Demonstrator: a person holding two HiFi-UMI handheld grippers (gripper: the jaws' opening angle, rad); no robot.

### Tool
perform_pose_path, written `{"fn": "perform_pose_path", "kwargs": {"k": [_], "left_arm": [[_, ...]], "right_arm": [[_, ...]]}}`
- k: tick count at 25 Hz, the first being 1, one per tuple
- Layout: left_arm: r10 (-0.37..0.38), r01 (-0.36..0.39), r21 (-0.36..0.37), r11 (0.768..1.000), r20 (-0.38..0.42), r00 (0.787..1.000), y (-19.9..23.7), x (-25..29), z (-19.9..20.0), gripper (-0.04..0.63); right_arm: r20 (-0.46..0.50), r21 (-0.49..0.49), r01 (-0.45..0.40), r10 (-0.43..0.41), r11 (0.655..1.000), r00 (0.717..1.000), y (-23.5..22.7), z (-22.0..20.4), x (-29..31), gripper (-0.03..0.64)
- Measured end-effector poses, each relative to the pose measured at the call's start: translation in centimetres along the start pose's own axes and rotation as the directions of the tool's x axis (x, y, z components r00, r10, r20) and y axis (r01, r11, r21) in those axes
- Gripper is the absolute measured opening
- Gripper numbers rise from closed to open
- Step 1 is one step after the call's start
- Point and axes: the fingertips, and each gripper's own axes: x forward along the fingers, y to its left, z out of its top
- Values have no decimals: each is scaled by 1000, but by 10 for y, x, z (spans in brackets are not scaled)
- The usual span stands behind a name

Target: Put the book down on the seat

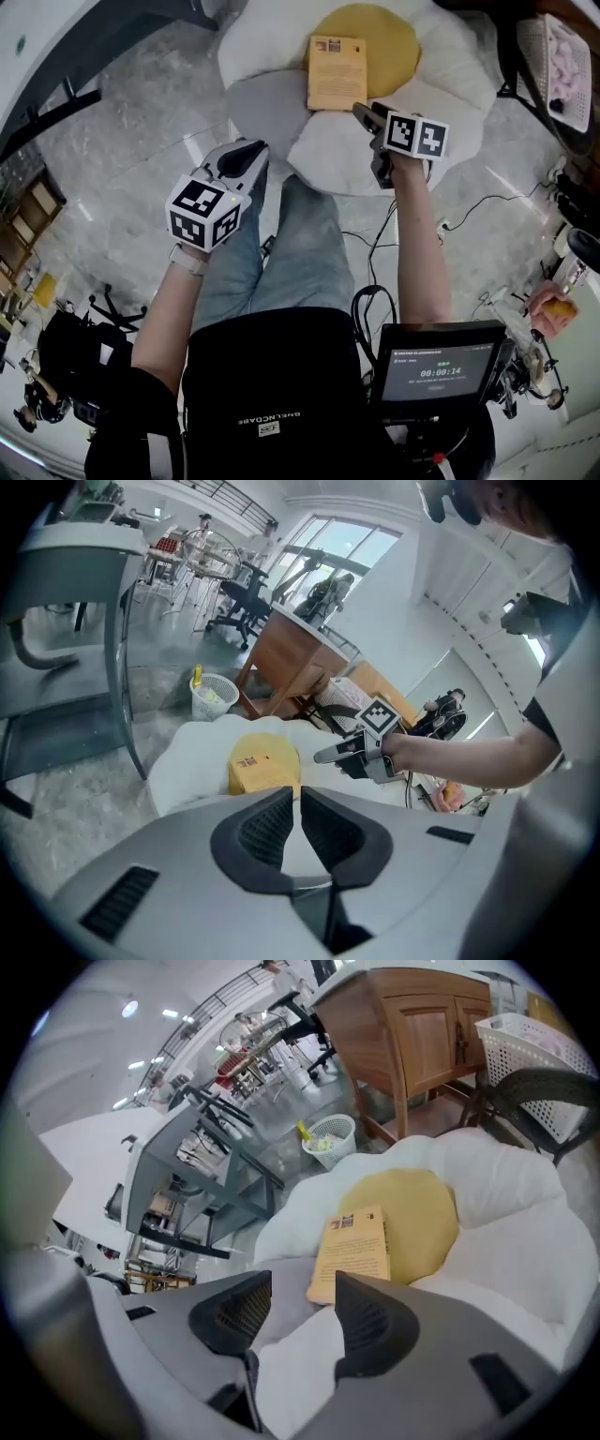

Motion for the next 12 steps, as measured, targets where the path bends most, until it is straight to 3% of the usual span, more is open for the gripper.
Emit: {"fn": "perform_pose_path", "kwargs": {"k": [12], "left_arm": [[-27,25,58,998,31,999,-20,-48,45,17]], "right_arm": [[94,12,-58,56,998,994,79,31,-68,137]]}}
